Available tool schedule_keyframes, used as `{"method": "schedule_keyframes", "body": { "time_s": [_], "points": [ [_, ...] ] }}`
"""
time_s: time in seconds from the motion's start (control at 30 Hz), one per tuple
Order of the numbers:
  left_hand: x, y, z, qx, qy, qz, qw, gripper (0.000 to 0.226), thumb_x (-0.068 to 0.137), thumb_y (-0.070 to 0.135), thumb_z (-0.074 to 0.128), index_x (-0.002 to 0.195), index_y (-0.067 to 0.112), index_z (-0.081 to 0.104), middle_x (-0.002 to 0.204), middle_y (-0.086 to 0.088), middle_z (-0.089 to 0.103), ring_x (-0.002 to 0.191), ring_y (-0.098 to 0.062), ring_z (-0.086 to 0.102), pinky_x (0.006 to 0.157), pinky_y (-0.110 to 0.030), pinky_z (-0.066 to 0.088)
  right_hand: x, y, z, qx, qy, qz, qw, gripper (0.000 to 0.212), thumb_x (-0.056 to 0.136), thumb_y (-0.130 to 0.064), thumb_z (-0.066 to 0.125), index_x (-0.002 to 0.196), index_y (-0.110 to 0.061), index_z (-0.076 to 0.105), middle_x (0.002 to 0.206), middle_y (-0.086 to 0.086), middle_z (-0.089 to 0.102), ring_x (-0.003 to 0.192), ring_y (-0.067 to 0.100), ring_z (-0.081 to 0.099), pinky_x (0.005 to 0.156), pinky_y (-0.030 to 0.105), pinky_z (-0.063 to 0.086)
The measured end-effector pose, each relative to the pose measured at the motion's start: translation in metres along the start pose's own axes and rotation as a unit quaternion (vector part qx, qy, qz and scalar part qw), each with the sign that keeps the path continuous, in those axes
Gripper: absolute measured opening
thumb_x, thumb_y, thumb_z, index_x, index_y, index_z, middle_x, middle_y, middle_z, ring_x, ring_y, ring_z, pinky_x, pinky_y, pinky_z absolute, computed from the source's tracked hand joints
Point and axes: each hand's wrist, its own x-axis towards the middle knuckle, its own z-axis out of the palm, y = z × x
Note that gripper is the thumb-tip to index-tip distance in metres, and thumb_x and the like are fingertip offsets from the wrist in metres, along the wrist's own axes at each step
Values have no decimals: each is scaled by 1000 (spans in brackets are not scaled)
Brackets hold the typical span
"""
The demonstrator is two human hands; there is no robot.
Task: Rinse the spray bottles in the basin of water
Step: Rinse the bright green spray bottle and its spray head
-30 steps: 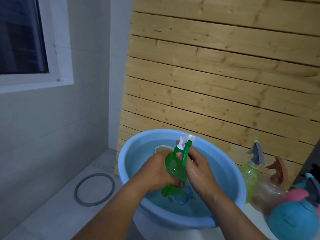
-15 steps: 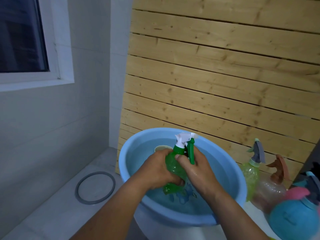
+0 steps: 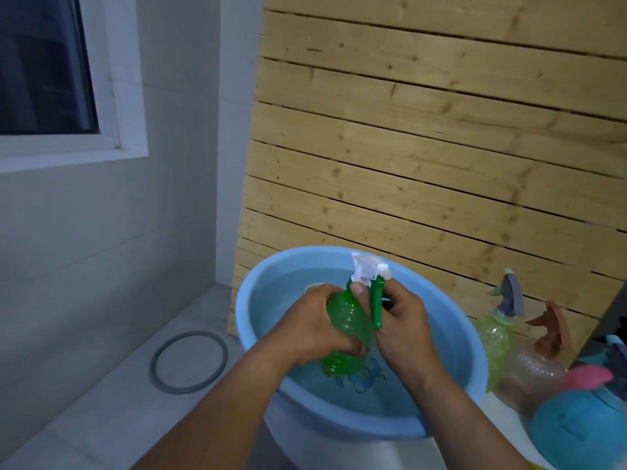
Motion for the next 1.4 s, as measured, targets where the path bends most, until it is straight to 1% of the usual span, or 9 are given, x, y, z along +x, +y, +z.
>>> {"method": "schedule_keyframes", "body": {
  "time_s": [0.23, 0.37, 0.53, 0.7, 0.87, 1.0, 1.07, 1.27, 1.4],
  "points": [
    [-2, 2, 0, -6, -8, 13, 1000, 72, 40, 35, 87, 108, 35, 63, 97, 10, 70, 86, -6, 69, 79, -37, 60, 7, 5, -4, 2, 12, 27, 1000, 2, 84, -27, 75, 84, -28, 73, 81, 7, 69, 68, 7, 64, 59, 17, 51],
    [-3, 2, 1, -3, -21, 26, 999, 60, 44, 31, 87, 100, 35, 64, 91, 9, 71, 84, -9, 70, 78, -40, 60, 8, 8, -2, -74, 58, 17, 995, 22, 75, -23, 81, 77, -26, 59, 63, -14, 57, 59, -1, 51, 55, 12, 43],
    [-2, 3, 1, -9, -31, 26, 999, 57, 45, 30, 88, 96, 38, 64, 91, 10, 71, 85, -7, 70, 80, -39, 59, 9, 8, 3, -90, 78, 28, 993, 46, 66, -39, 87, 74, -23, 45, 53, -19, 47, 46, 1, 39, 43, 12, 35],
    [-3, 5, -1, -32, -13, 32, 999, 54, 49, 23, 89, 97, 33, 66, 87, 13, 73, 79, -3, 70, 75, -32, 60, 6, 5, 1, -108, 22, 25, 994, 25, 76, -50, 70, 94, -35, 61, 84, -19, 60, 69, 1, 52, 62, 14, 41],
    [-4, 4, -2, -37, -13, 33, 999, 55, 49, 22, 91, 97, 35, 66, 88, 14, 73, 78, -1, 70, 72, -27, 60, 2, 2, -2, -98, -34, -5, 995, 21, 92, -23, 61, 111, -31, 67, 102, -13, 60, 80, -3, 56, 68, 8, 40],
    [-5, 6, -2, -31, -28, 46, 998, 45, 51, 22, 86, 91, 32, 68, 83, 7, 74, 77, -7, 72, 70, -30, 60, 2, 3, -1, -75, -14, -10, 997, 19, 86, -20, 70, 98, -34, 66, 62, -18, 54, 51, 1, 41, 51, 10, 35],
    [-5, 6, -2, -38, -26, 42, 998, 43, 51, 22, 86, 89, 30, 68, 83, 4, 74, 78, -11, 72, 72, -35, 61, 3, 4, -3, -59, 2, 1, 998, 14, 84, -25, 74, 90, -31, 62, 49, -14, 44, 47, 4, 39, 46, 13, 35],
    [-4, 5, -2, -38, -18, 31, 999, 53, 47, 25, 87, 95, 35, 67, 84, 8, 74, 77, -7, 72, 70, -30, 60, 5, 6, -1, -11, 9, 33, 999, 27, 77, -25, 79, 86, -22, 54, 44, -13, 43, 40, 2, 40, 41, 16, 36],
    [-4, 6, -2, -31, -14, 32, 999, 56, 47, 25, 88, 99, 33, 67, 86, 9, 74, 77, -7, 71, 71, -32, 61, 5, 4, -4, 16, -10, 60, 998, 38, 73, -25, 84, 96, -17, 55, 51, -11, 53, 41, 2, 45, 43, 17, 41]
  ]
}}
